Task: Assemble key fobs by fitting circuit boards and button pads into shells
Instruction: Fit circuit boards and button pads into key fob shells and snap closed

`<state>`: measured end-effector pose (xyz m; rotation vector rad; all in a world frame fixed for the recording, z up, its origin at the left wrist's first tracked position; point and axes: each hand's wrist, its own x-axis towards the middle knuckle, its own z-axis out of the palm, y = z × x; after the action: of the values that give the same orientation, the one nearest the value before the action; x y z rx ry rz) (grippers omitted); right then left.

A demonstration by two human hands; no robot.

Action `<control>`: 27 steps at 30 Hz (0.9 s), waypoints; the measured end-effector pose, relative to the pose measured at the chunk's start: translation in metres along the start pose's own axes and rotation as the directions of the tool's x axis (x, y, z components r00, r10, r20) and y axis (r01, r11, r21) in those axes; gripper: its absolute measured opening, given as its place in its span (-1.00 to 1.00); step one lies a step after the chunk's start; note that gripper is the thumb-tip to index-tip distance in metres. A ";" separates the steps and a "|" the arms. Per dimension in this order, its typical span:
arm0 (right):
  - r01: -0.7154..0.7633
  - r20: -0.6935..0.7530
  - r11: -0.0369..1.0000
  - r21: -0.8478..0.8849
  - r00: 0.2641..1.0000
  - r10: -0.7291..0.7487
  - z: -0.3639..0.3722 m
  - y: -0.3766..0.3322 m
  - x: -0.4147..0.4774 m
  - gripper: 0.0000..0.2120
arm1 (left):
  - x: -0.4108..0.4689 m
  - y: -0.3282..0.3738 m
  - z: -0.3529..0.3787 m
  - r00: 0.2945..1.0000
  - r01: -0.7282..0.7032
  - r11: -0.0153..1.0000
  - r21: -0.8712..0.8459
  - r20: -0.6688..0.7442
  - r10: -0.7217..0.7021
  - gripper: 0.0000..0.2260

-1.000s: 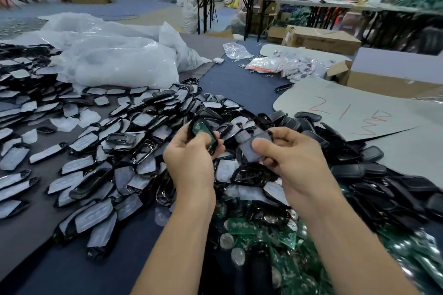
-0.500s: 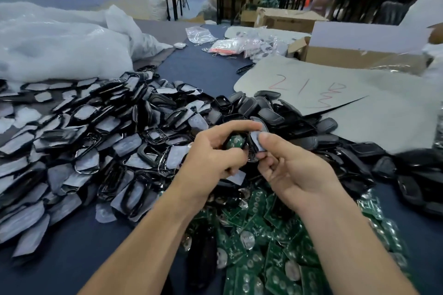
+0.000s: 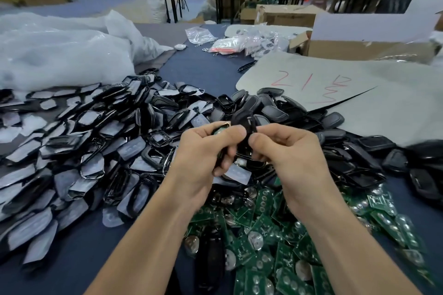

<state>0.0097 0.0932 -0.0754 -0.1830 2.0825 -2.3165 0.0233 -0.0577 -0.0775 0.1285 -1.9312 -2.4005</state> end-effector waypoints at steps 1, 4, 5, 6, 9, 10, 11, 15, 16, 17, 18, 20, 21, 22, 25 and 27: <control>-0.019 -0.027 0.999 0.031 0.999 0.020 0.000 0.001 0.000 -0.81 | -0.001 0.001 0.000 0.999 0.030 0.999 -0.014 0.033 -0.030 -0.82; -0.108 -0.071 0.982 0.154 0.990 0.120 -0.001 0.003 0.002 -0.88 | 0.000 0.001 -0.002 0.997 0.070 0.997 -0.038 0.044 -0.068 -0.81; -0.128 -0.066 0.978 0.165 0.988 0.140 -0.002 0.004 0.002 -0.86 | 0.000 0.001 -0.002 0.997 0.067 0.998 -0.021 0.027 -0.067 -0.84; -0.141 -0.053 0.976 0.168 0.987 0.152 -0.003 0.004 0.003 -0.82 | 0.000 0.000 -0.002 0.998 0.064 0.998 0.005 0.012 -0.064 -0.85; -0.133 -0.046 0.982 0.134 0.989 0.140 -0.001 0.006 0.001 -0.82 | 0.000 -0.002 -0.002 0.999 0.052 0.996 0.067 0.002 -0.053 -0.75; -0.100 -0.089 0.991 0.094 0.990 0.108 0.000 0.008 0.001 -0.85 | 0.000 -0.003 -0.002 0.999 0.046 0.996 0.075 -0.003 -0.046 -0.72; -0.046 -0.151 0.999 0.017 0.987 0.048 0.000 0.010 0.001 -0.88 | 0.001 -0.004 -0.002 0.999 0.039 0.996 0.080 -0.014 -0.038 -0.72; 0.255 -0.105 0.807 -0.533 0.926 -0.362 -0.006 0.012 -0.001 -0.38 | 0.003 -0.008 -0.002 0.997 0.013 0.983 0.184 -0.084 0.002 -0.83; 0.318 -0.006 0.731 -0.604 0.915 -0.403 -0.007 0.010 -0.001 -0.30 | 0.003 -0.008 -0.002 0.997 0.010 0.974 0.224 -0.077 0.008 -0.85; 0.367 0.076 0.684 -0.630 0.906 -0.416 -0.009 0.009 -0.001 -0.31 | 0.003 -0.008 -0.002 0.998 0.007 0.967 0.254 -0.060 0.008 -0.89; 0.384 0.117 0.680 -0.625 0.907 -0.405 -0.010 0.008 -0.001 -0.39 | 0.002 -0.008 -0.002 0.999 0.005 0.963 0.270 -0.039 0.005 -0.92; 0.326 0.084 0.767 -0.553 0.937 -0.338 -0.011 0.007 0.001 -0.62 | 0.002 -0.008 -0.004 1.000 0.001 0.962 0.271 -0.015 0.004 -0.91; 0.276 0.035 0.833 -0.480 0.955 -0.296 -0.012 0.007 0.001 -0.68 | 0.002 -0.008 -0.004 1.000 -0.002 0.966 0.260 -0.018 0.007 -0.88; 0.218 -0.022 0.903 -0.369 0.970 -0.243 -0.012 0.007 0.002 -0.69 | 0.002 -0.008 -0.005 1.000 -0.005 0.969 0.246 -0.026 0.012 -0.88; 0.040 -0.111 0.998 0.046 0.993 -0.035 -0.014 0.007 0.003 -0.68 | 0.002 -0.008 -0.006 0.999 0.011 0.983 0.185 -0.035 -0.005 -0.85; -0.054 -0.088 0.982 0.179 0.994 0.071 -0.014 0.009 0.004 -0.69 | 0.002 -0.008 -0.006 0.999 0.026 0.991 0.134 -0.038 -0.021 -0.84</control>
<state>0.0038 0.1057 -0.0851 -0.0046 1.8763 -2.5009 0.0220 -0.0619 -0.0864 0.2009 -2.0852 -2.2644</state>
